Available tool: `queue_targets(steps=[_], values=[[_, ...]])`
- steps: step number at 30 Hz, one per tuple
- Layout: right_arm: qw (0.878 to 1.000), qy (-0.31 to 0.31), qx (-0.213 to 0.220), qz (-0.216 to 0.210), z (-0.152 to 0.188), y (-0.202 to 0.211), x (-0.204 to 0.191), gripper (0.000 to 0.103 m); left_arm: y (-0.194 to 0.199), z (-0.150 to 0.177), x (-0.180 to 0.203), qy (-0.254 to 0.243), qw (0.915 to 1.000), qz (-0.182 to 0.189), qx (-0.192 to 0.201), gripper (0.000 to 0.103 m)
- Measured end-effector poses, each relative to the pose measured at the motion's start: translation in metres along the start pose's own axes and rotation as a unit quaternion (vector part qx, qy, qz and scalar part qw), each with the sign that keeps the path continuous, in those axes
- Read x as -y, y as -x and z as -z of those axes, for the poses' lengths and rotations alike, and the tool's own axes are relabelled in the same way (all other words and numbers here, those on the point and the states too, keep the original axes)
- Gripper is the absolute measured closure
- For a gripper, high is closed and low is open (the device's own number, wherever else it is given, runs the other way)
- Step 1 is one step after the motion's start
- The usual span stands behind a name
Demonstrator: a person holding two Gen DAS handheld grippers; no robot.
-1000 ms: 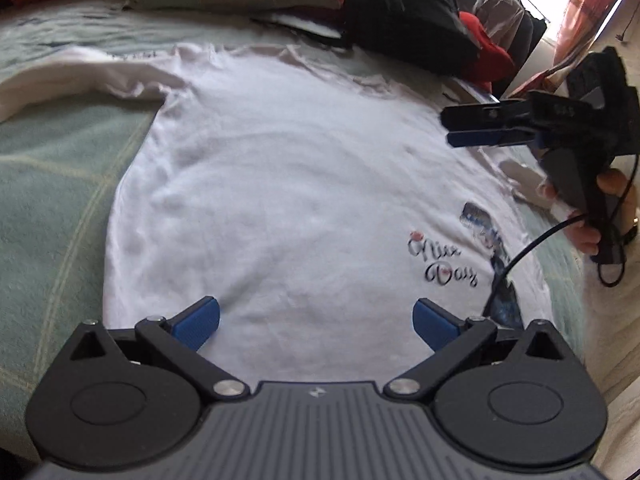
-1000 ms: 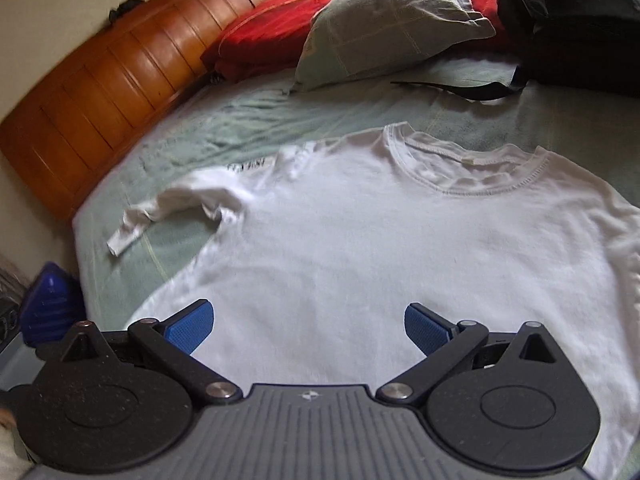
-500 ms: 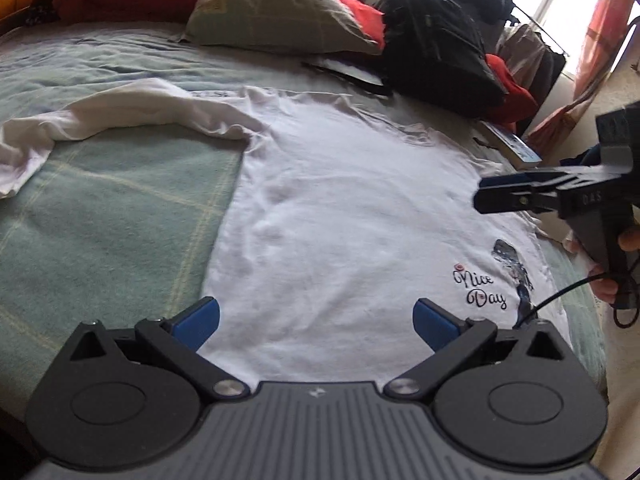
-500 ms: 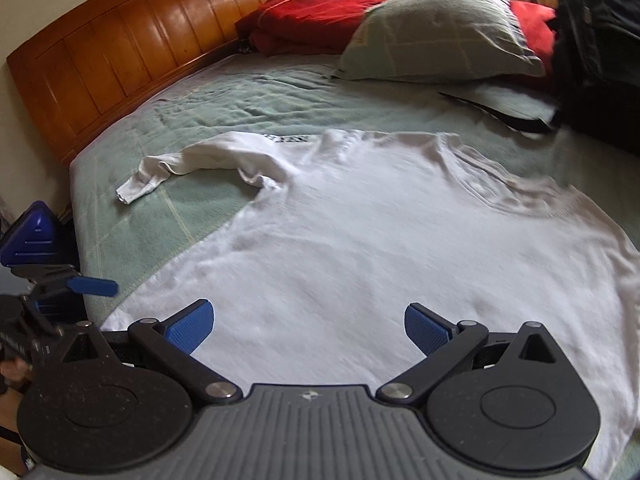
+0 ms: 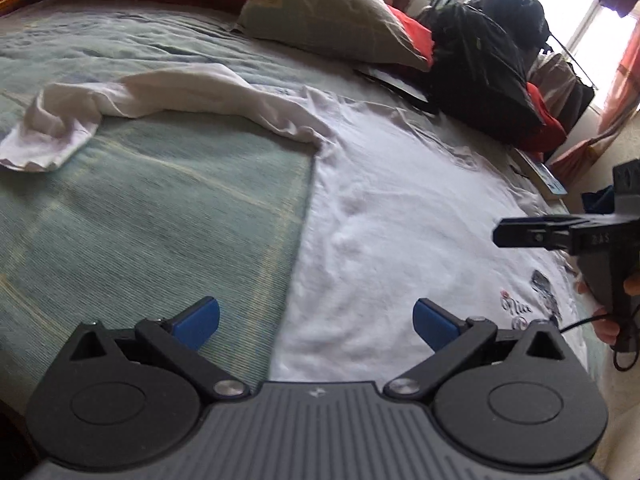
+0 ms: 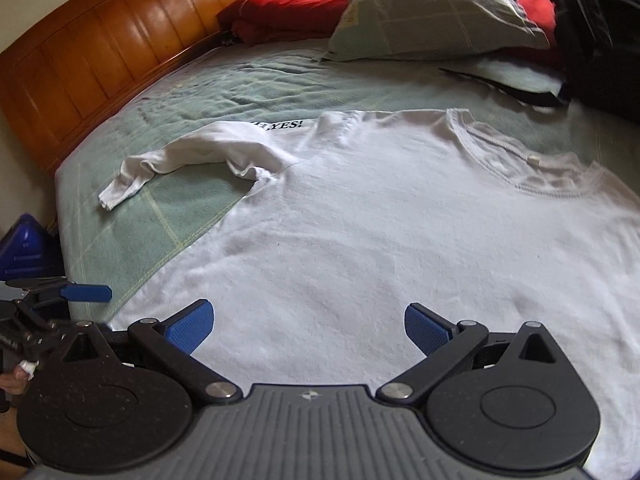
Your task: Fold clothes
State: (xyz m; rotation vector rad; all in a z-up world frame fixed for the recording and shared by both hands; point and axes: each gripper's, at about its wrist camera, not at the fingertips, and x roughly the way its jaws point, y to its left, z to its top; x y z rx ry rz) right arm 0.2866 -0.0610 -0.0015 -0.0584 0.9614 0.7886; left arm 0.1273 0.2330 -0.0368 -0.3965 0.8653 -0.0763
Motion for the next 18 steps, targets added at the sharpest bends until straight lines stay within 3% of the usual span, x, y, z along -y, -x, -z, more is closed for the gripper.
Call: queue_targets(steps=[9,18], values=[[1.000,0.001,0.007,-0.007,-0.012,-0.012,-0.008,0.000,-0.003,-0.033,-0.042,0.032,0.9987,-0.019,0.035,0.001],[1.000,-0.008,-0.003,-0.024,-0.020,-0.032,-0.007,0.000,0.021,-0.083,-0.080,-0.001,0.9919,-0.103,0.074,0.001]])
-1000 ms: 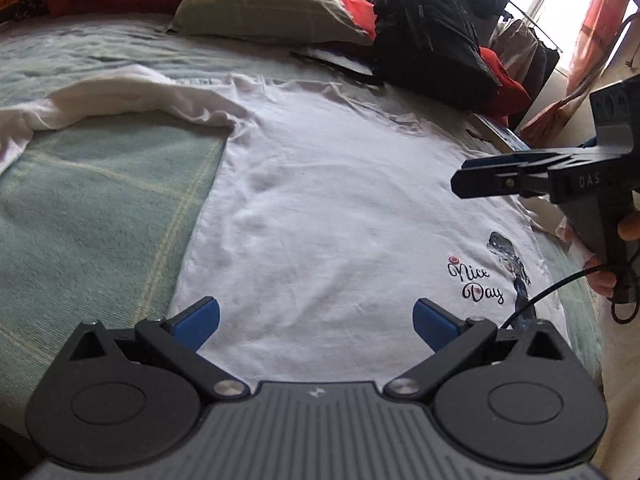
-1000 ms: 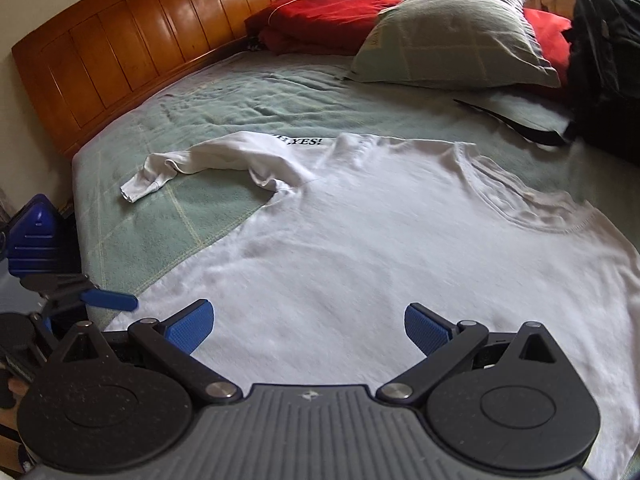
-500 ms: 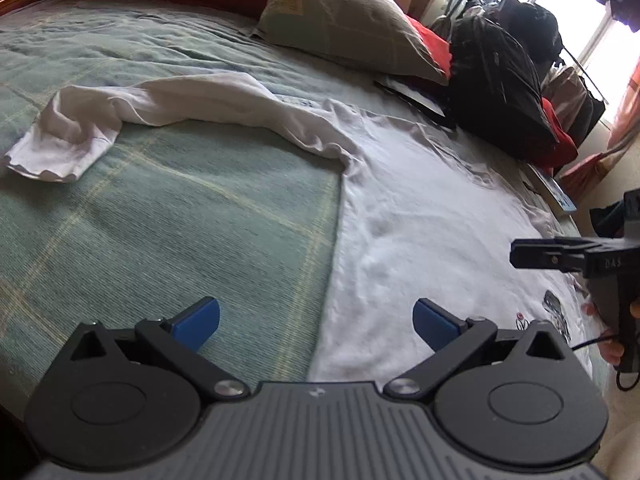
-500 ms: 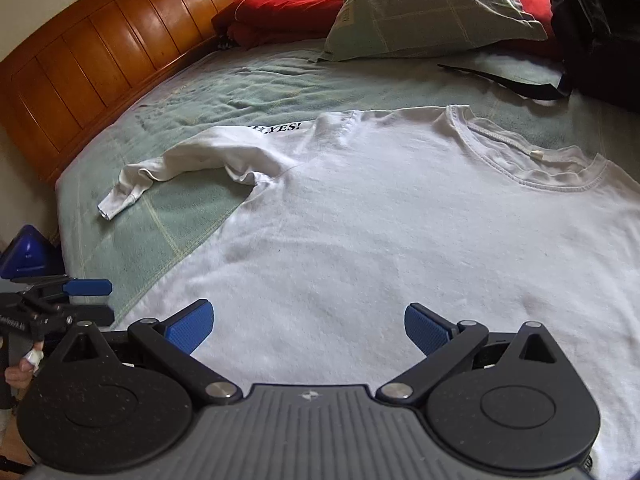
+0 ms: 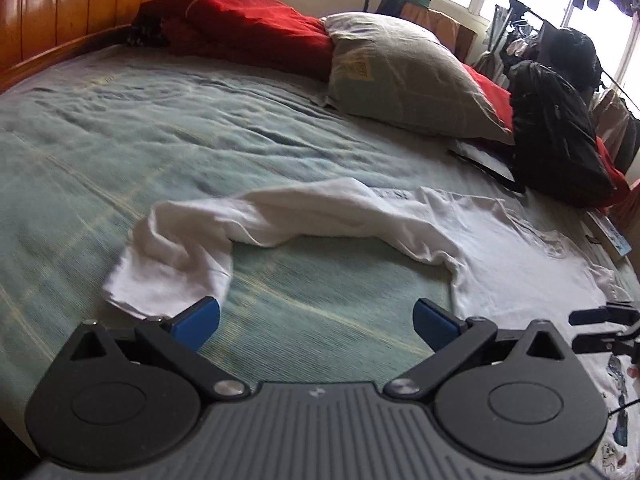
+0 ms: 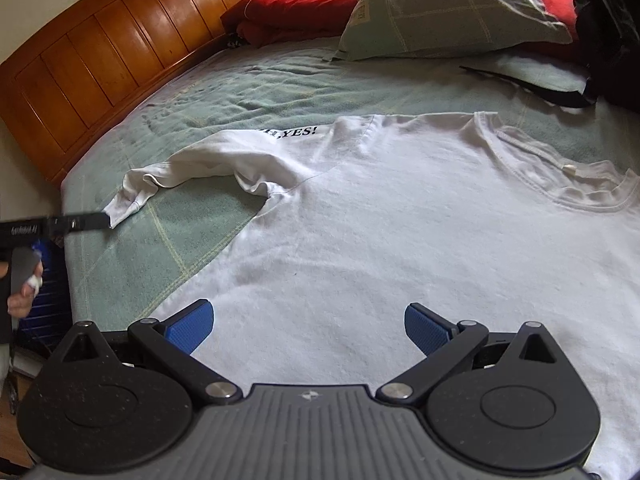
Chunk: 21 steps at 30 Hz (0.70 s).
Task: Fold clothes
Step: 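Grasp the 'OH,YES!' sleeve cuff with the left gripper and fold it toward the body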
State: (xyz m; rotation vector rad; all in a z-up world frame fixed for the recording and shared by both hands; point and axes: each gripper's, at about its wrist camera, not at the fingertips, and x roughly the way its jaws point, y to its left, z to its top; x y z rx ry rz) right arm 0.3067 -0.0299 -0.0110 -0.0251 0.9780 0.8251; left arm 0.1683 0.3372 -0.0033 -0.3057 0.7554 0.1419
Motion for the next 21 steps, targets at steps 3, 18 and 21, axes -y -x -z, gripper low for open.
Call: queue_targets(steps=[3,18,21], values=[[1.000,0.003,-0.004,-0.005,-0.002,-0.005,-0.003,0.000,-0.006,-0.015,-0.027,0.004,0.9996,-0.027,0.012,0.001],[1.000,-0.009,-0.001,-0.009,-0.009,-0.013,-0.007,0.000,-0.067,-0.028,-0.101,0.094,0.9905,0.099,-0.011,0.001],[1.000,-0.017,0.000,-0.014,-0.008,-0.013,-0.005,0.000,-0.055,-0.033,-0.084,0.070,0.9902,0.121,0.005,0.001]])
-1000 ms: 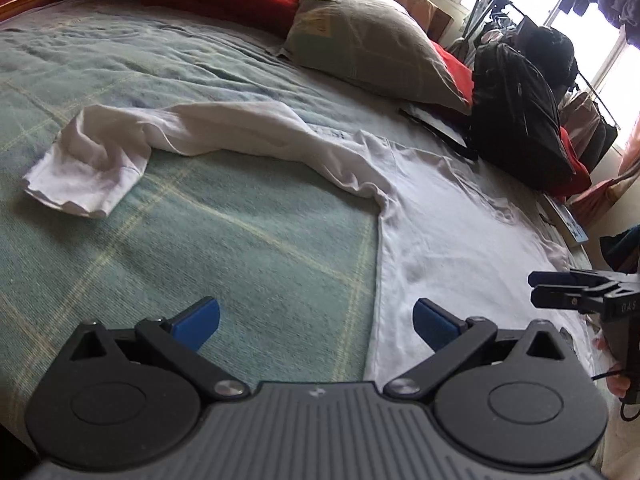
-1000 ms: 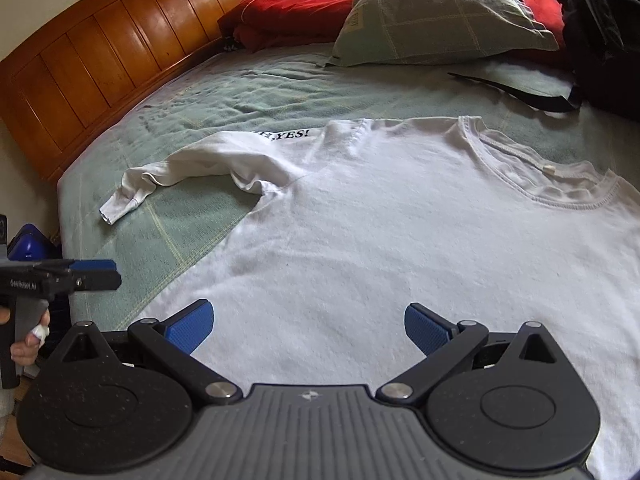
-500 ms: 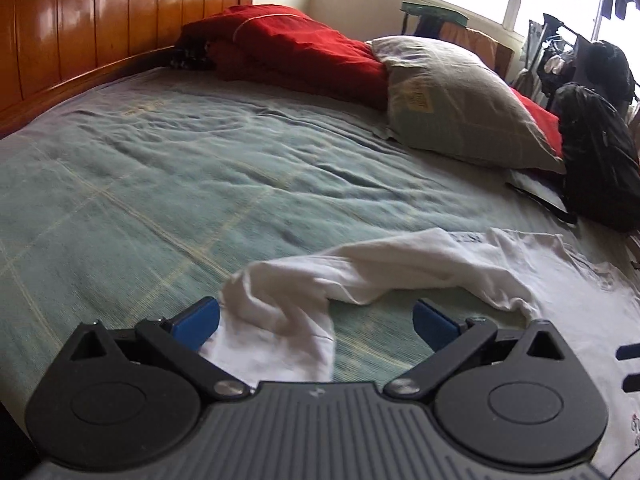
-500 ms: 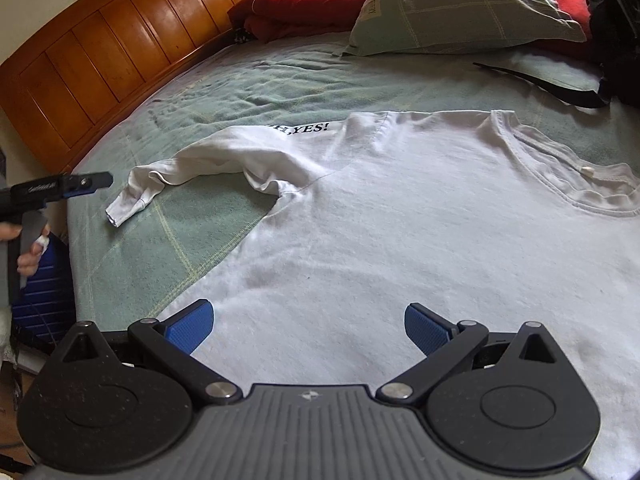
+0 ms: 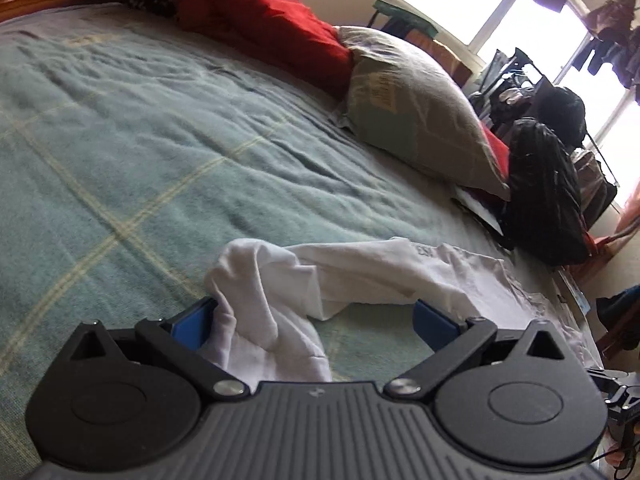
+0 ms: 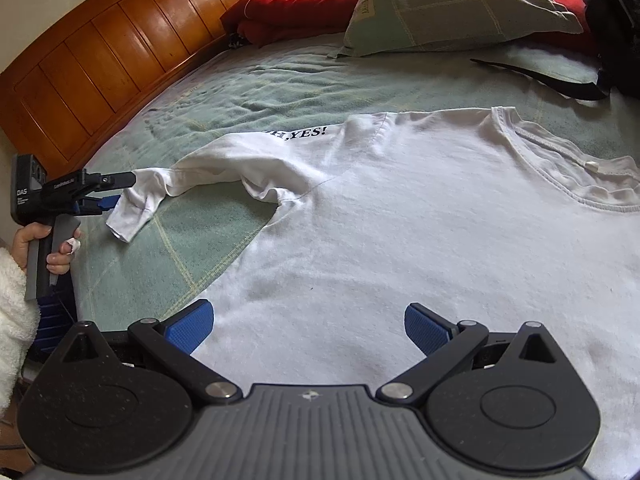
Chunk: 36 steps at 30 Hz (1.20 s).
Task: Fold clothes
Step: 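Grasp the 'OH,YES!' sleeve cuff with the left gripper and fold it toward the body, then carry the held sleeve cuff with the left gripper and lay it along the shirt side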
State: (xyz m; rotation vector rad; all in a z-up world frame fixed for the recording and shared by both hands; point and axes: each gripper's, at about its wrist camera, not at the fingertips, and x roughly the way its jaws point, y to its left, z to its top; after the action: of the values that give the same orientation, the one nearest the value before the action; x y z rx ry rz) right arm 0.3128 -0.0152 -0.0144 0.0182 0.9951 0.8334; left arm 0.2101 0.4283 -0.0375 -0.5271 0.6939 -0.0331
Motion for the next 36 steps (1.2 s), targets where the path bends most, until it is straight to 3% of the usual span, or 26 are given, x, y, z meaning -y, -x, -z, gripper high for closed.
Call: queue_targets(steps=[8,13,19,24,31,36], values=[[1.000,0.000,0.001,-0.011,0.005,0.004,-0.003,0.000,-0.011,0.009,0.046,-0.037,0.9973,0.056,-0.030,0.001],[1.000,-0.003,0.002,-0.005,0.009,0.010,0.001,0.000,-0.031,0.030,0.064,-0.048,0.9943,0.064,-0.071,0.001],[1.000,-0.009,0.004,-0.004,0.013,0.015,0.006,0.000,-0.028,0.055,0.086,-0.062,0.9900,0.085,-0.094,0.001],[1.000,-0.009,0.002,-0.011,0.014,0.012,0.006,0.000,-0.016,0.080,0.090,-0.077,0.9896,0.068,-0.101,0.001],[1.000,-0.002,-0.005,-0.013,0.017,0.008,0.004,0.000,0.014,0.091,0.051,0.002,0.9971,0.049,-0.058,0.001],[1.000,-0.004,-0.010,-0.015,0.019,0.003,0.004,0.000,0.018,0.086,0.024,0.068,0.9953,0.062,-0.031,0.001]])
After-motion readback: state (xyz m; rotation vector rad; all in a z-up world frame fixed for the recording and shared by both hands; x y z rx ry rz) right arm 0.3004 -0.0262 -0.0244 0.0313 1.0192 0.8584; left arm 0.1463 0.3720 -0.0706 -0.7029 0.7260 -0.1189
